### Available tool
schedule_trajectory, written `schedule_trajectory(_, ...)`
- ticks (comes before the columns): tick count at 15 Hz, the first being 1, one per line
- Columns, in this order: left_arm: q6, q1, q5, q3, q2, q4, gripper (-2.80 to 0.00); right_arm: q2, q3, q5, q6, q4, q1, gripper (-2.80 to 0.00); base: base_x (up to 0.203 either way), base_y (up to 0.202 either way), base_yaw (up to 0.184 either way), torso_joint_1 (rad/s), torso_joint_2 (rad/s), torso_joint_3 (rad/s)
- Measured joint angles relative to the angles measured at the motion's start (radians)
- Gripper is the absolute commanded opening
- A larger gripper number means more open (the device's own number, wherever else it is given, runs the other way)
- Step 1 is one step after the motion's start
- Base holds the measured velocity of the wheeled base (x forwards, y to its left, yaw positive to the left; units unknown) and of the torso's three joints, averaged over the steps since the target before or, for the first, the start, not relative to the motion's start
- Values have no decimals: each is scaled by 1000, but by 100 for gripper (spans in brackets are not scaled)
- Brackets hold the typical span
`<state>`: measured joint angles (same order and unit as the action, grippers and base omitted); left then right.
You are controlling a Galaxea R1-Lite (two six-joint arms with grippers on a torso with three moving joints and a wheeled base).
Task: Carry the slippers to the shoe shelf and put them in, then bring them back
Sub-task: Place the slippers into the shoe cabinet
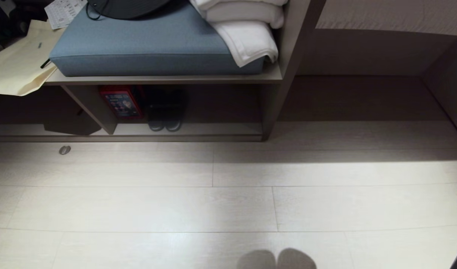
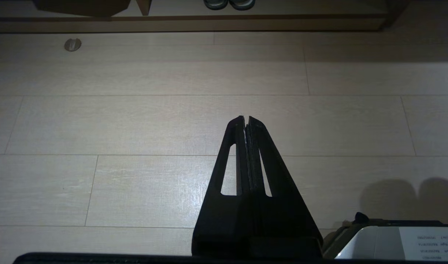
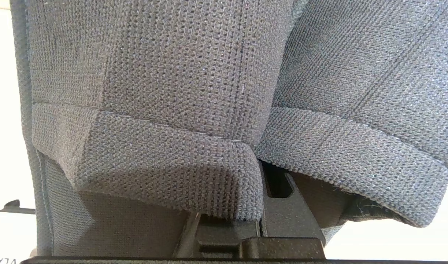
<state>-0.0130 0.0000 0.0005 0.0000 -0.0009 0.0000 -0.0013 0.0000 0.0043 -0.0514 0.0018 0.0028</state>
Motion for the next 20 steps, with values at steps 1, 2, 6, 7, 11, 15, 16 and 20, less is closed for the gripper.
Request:
schedule_trajectory(1, 0, 0, 0, 0, 0, 0, -280, 0, 0, -1, 0, 0, 0, -280, 0, 0, 0, 7, 2, 207)
schedule_trajectory(2, 0, 0, 0, 0, 0, 0, -280, 0, 0, 0, 0, 0, 0, -280, 0, 0, 0, -1, 1, 203)
schedule_trajectory(6, 0, 0, 0, 0, 0, 0, -280, 0, 0, 0, 0, 0, 0, -280, 0, 0, 0, 3, 0, 200)
schedule_trajectory(7, 0, 0, 0, 0, 0, 0, -280, 0, 0, 0, 0, 0, 0, -280, 0, 0, 0, 4, -6, 198)
schedule_trajectory(11, 0, 0, 0, 0, 0, 0, -280, 0, 0, 0, 0, 0, 0, -280, 0, 0, 0, 4, -1, 203)
schedule_trajectory(15, 0, 0, 0, 0, 0, 0, -280, 0, 0, 0, 0, 0, 0, -280, 0, 0, 0, -2, 1, 201)
schedule_trajectory(16, 0, 0, 0, 0, 0, 0, -280, 0, 0, -1, 0, 0, 0, -280, 0, 0, 0, 2, 2, 207)
schedule_trajectory(20, 0, 0, 0, 0, 0, 0, -280, 0, 0, -1, 1, 0, 0, -280, 0, 0, 0, 2, -1, 202)
